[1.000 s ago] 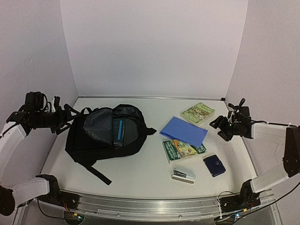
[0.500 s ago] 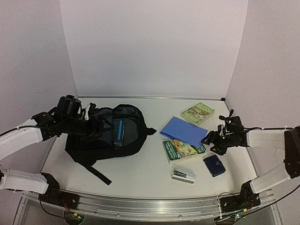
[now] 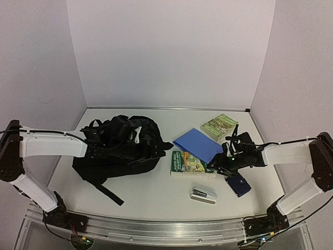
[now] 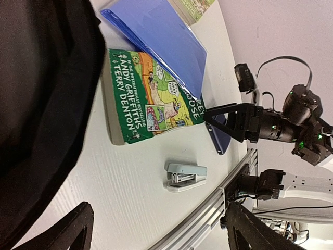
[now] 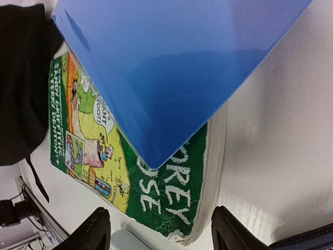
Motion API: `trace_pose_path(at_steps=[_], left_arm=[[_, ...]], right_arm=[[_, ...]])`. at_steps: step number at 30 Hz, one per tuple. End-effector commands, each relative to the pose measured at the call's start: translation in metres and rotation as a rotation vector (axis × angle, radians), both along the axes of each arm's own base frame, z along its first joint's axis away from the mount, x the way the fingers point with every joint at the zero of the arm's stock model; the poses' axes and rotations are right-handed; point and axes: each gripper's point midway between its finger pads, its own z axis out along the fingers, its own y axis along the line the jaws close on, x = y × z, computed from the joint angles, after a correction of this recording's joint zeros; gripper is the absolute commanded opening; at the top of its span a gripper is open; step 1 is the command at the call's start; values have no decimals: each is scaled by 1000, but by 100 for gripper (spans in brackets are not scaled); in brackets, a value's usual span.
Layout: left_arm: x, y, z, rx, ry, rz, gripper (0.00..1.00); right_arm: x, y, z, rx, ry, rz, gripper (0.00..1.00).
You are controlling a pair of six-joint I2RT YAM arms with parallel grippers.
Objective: Pack the student bag
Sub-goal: Pick up the book from the center of the board.
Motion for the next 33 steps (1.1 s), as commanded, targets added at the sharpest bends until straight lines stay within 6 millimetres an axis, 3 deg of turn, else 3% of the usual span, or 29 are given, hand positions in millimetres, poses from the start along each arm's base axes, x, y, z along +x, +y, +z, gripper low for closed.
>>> trace_pose_path(at_steps=[1, 4, 9, 16, 28, 33], left_arm=[[7, -55, 20, -81, -43, -71, 85], [6, -70, 2, -18, -32, -99, 80], [10, -67, -43, 93, 23, -71, 75], [14, -75, -83, 141, 72, -73, 67], [22, -89, -113, 165, 62, -102, 53], [22, -93, -121, 170, 64, -128, 42]], right_arm=[[11, -13, 3, -12, -31, -129, 69], [11, -13, -1, 8, -29, -157, 70], [10, 1, -5, 91, -13, -132, 70], [6, 11, -13, 159, 21, -114, 66], [-5, 7, -25, 187, 53, -148, 62], [-6, 14, -21, 253, 51, -146, 61]])
